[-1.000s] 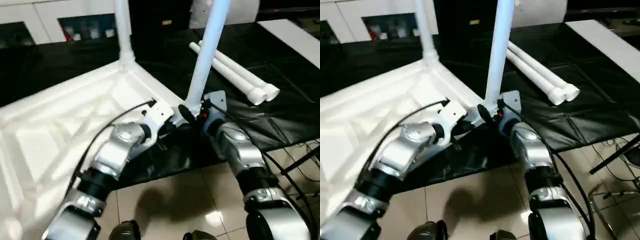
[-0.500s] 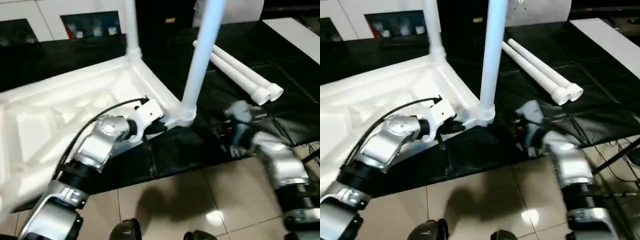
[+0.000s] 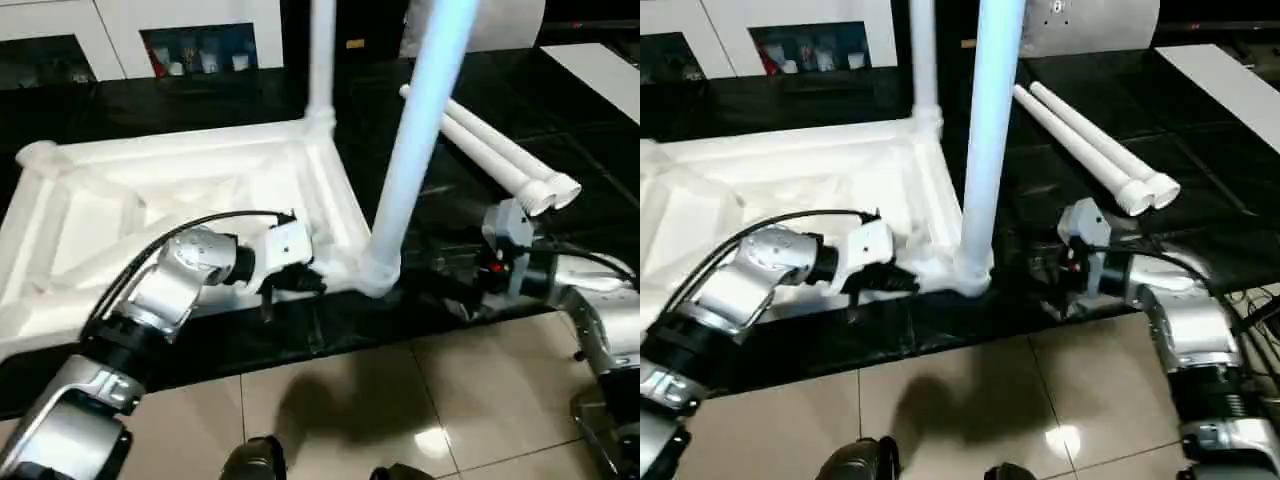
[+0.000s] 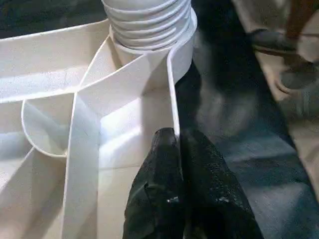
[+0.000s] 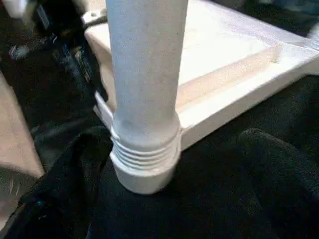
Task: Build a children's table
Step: Rotate leg to tighten
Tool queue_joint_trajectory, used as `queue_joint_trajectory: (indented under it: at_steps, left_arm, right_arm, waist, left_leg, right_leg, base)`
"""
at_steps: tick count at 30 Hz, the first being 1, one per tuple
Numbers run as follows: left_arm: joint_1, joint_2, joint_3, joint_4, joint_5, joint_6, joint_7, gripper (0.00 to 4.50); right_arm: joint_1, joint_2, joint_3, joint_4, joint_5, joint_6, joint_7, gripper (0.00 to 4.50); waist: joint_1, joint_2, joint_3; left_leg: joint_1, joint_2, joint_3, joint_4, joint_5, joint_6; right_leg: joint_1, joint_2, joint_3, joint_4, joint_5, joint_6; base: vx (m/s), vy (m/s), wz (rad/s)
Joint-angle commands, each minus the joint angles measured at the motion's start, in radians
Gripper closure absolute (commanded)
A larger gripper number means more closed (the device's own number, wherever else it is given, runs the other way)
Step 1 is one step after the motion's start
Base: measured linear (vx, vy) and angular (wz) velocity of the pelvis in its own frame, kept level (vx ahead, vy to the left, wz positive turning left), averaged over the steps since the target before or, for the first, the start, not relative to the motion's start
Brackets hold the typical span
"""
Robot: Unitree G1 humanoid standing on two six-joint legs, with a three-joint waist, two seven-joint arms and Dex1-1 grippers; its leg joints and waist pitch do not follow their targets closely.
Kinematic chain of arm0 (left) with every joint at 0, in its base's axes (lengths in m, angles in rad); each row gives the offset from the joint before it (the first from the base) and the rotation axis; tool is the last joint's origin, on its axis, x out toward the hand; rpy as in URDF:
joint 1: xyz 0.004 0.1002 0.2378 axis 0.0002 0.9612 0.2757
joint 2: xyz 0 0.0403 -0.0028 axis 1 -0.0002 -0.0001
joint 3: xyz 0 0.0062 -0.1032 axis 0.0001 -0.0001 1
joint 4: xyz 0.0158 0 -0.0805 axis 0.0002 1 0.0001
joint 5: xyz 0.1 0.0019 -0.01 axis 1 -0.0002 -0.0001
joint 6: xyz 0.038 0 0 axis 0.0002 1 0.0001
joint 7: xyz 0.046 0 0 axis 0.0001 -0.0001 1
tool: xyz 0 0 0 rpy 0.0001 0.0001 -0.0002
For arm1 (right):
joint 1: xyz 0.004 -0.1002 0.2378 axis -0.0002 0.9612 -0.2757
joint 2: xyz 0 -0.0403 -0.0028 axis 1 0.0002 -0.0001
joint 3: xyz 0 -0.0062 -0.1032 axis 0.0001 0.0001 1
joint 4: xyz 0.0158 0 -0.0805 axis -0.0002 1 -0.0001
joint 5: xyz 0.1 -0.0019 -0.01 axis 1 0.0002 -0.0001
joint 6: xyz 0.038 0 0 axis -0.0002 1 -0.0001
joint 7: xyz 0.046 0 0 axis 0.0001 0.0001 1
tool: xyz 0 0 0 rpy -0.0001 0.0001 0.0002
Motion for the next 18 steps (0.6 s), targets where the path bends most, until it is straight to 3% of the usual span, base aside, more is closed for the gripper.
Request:
queue_joint_trajectory:
  at_steps: [1,8,18]
  left_arm:
    - [0.008,0.002,-0.06,-0.011,0.012,-0.019,-0.056,4.5]
    - [-0.001,-0.001,-0.075,-0.013,0.01,-0.053,-0.096,4.5]
    - [0.002,-0.006,-0.074,0.001,0.021,-0.083,-0.097,4.5]
  right_arm:
    - [0.014,-0.015,0.012,-0.023,-0.008,-0.017,0.026,0.07]
    - [-0.015,0.04,0.082,0.026,-0.077,-0.044,-0.009,0.07]
    - [-0.067,0.118,0.118,0.097,-0.07,-0.071,0.007,1.03]
  waist:
    - [-0.004,-0.004,-0.072]
    - [-0.007,-0.003,-0.072]
    - [-0.003,-0.007,-0.078]
  left_leg:
    - [0.05,0.078,-0.027,-0.065,-0.133,0.119]
    - [0.05,0.076,-0.027,-0.066,-0.144,0.108]
    - [0.049,0.076,-0.025,-0.062,-0.117,0.12]
  right_leg:
    - [0.035,-0.08,0.037,-0.059,0.101,-0.304]
    - [0.032,-0.081,0.038,-0.06,0.085,-0.312]
    - [0.035,-0.08,0.037,-0.053,0.113,-0.313]
  base:
    - [0.0,0.0,0.0]
    - [0.0,0.0,0.0]
    - [0.0,0.0,0.0]
